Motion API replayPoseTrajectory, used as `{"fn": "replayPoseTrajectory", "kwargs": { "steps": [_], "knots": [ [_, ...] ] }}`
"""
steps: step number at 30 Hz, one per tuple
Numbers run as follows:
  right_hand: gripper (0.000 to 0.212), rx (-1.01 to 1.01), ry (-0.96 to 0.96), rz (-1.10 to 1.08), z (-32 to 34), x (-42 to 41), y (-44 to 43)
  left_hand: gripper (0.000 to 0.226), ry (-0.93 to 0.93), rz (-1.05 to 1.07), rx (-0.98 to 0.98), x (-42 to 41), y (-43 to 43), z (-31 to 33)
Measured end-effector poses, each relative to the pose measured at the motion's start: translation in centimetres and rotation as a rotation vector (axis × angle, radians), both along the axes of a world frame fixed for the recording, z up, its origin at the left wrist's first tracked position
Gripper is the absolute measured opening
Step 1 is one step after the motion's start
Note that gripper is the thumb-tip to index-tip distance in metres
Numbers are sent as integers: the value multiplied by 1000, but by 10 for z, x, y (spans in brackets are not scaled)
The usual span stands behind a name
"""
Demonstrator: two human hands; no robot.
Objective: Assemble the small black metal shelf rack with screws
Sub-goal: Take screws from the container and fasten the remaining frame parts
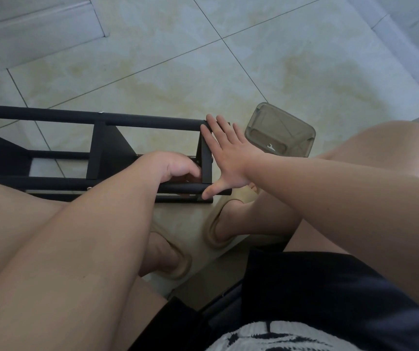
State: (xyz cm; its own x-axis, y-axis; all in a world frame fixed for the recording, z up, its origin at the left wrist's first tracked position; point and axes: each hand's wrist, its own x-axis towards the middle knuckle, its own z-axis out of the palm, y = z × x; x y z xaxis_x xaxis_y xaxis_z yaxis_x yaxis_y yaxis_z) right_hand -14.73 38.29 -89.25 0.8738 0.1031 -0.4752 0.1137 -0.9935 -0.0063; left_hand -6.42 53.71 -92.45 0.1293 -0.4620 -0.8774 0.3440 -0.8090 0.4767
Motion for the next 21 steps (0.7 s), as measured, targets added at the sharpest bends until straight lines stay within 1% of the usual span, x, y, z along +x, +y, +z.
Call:
{"fn": "replayPoseTrajectory", "kwargs": {
  "steps": [6, 9, 14, 18, 21],
  "knots": [
    [158, 4, 0, -3, -1, 0, 0, 41, 120, 115, -75, 0, 0, -3],
    [158, 5, 1, -3, -1, 0, 0, 37, 114, 106, -50, 1, 1, -4],
    [157, 6, 2, 1, 0, 0, -1, 36, 5, 21, -11, -1, -2, -2],
    [157, 3, 10, 3, 1, 1, 0, 38, 4, 3, -10, -1, -1, -4],
    [157, 4, 11, 4, 1, 1, 0, 36, 24, 30, -39, 1, 0, -6]
  ]
}}
